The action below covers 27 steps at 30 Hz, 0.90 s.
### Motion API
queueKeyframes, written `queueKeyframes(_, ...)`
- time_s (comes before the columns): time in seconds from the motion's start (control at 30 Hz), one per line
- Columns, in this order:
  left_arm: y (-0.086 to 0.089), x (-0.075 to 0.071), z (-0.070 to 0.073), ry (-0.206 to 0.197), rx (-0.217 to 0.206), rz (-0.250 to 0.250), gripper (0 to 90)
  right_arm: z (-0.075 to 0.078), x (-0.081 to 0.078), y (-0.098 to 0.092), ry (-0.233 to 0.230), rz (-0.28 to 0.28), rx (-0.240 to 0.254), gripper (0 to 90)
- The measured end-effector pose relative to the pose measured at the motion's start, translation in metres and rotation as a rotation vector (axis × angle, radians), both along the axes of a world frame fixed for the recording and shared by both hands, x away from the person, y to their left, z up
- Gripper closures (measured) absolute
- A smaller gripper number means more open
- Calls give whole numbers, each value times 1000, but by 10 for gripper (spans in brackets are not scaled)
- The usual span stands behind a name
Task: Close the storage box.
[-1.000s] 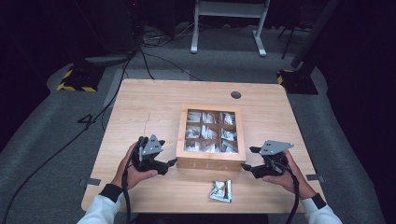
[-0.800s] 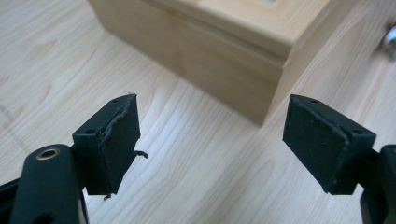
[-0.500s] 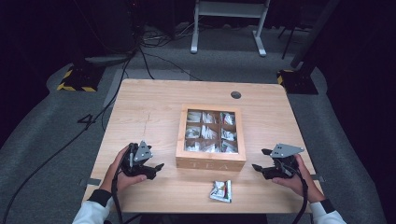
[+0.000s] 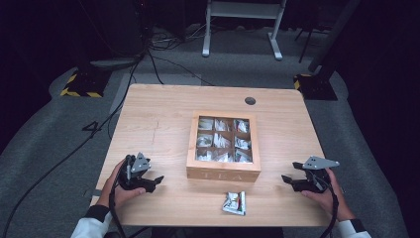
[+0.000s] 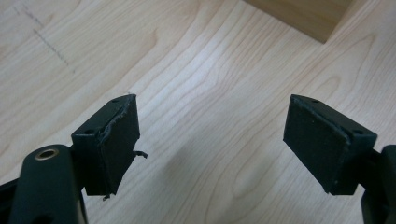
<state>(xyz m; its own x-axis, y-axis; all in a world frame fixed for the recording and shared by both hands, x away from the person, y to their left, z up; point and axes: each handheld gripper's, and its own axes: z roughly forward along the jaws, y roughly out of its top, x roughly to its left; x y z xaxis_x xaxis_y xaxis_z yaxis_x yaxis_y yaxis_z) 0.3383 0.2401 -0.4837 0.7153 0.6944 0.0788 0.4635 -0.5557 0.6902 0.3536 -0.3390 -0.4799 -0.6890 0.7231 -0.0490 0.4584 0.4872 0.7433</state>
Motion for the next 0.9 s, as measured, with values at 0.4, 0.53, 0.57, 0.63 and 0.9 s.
queueKeyframes(0.4, 16, -2, -9, 44, -30, 37, 187, -13, -6, -27, 28, -79, 27, 281)
queueKeyframes(0.53, 22, -1, -12, 62, -36, 51, 187, -16, -7, -32, 33, -95, 30, 281)
queueKeyframes(0.57, 24, 0, -14, 70, -43, 55, 187, -17, -8, -33, 35, -102, 34, 281)
queueKeyframes(0.63, 28, 1, -18, 91, -55, 62, 187, -18, -8, -36, 42, -111, 43, 285)
queueKeyframes(0.9, 42, -3, -20, 82, -105, 111, 187, -23, -12, -44, 33, -151, 57, 284)
